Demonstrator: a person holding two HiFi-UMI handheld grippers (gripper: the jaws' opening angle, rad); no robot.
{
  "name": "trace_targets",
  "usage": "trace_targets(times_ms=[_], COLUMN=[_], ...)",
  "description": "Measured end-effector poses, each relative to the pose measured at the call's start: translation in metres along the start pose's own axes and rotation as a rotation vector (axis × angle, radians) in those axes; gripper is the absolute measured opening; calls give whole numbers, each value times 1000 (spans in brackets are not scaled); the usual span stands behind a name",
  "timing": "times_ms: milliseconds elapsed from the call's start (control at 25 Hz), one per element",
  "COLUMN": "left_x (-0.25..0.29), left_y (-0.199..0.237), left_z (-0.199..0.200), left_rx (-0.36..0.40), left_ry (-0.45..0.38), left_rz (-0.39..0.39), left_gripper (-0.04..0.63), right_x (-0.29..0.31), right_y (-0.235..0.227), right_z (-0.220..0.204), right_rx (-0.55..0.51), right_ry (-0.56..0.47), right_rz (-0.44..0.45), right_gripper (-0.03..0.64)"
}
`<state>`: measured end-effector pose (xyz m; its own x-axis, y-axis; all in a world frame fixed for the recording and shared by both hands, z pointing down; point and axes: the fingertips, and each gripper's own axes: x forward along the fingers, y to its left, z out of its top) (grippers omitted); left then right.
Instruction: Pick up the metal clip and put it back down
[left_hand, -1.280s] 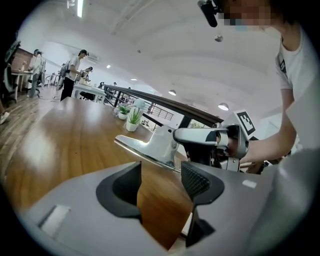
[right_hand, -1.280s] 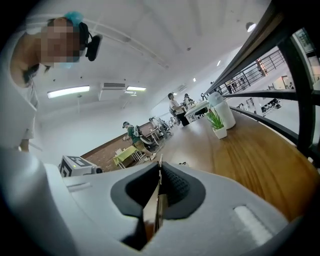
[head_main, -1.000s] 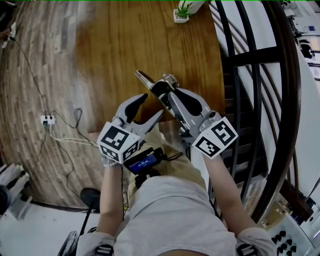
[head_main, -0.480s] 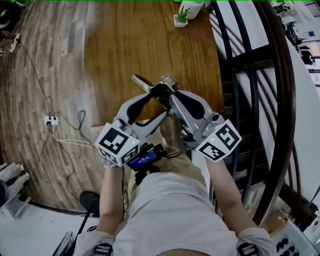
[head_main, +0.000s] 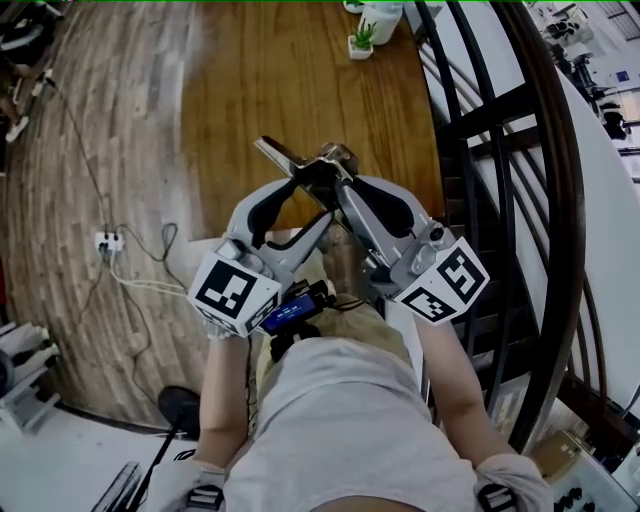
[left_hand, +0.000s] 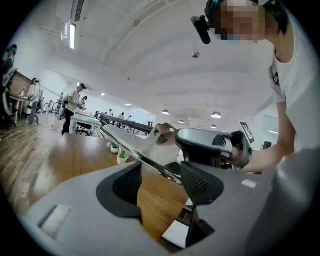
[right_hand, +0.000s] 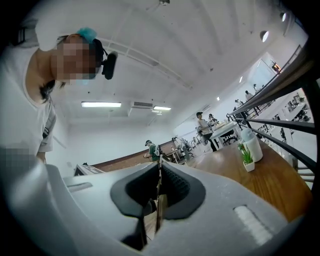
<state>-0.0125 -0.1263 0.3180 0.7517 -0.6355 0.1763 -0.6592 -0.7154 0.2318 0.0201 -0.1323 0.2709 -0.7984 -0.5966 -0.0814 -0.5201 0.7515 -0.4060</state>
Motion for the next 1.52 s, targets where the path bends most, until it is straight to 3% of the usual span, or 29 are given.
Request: trace_targets(times_ms=[280, 640, 1520], left_x=[-5, -12, -14], left_y=[-12, -25, -25], left_z=[16, 33, 27], left_rx=[48, 102, 86], left_ry=[-36, -66, -67], left_rz=[15, 24, 11], left_gripper=[250, 250, 250], right_x=[-10, -19, -21], right_y=[15, 27, 30], right_z=[13, 26, 21], right_rx=[-74, -94, -88], right_ry=[-1, -48, -32], right_rz=[41, 58, 37], right_gripper=[18, 18, 18])
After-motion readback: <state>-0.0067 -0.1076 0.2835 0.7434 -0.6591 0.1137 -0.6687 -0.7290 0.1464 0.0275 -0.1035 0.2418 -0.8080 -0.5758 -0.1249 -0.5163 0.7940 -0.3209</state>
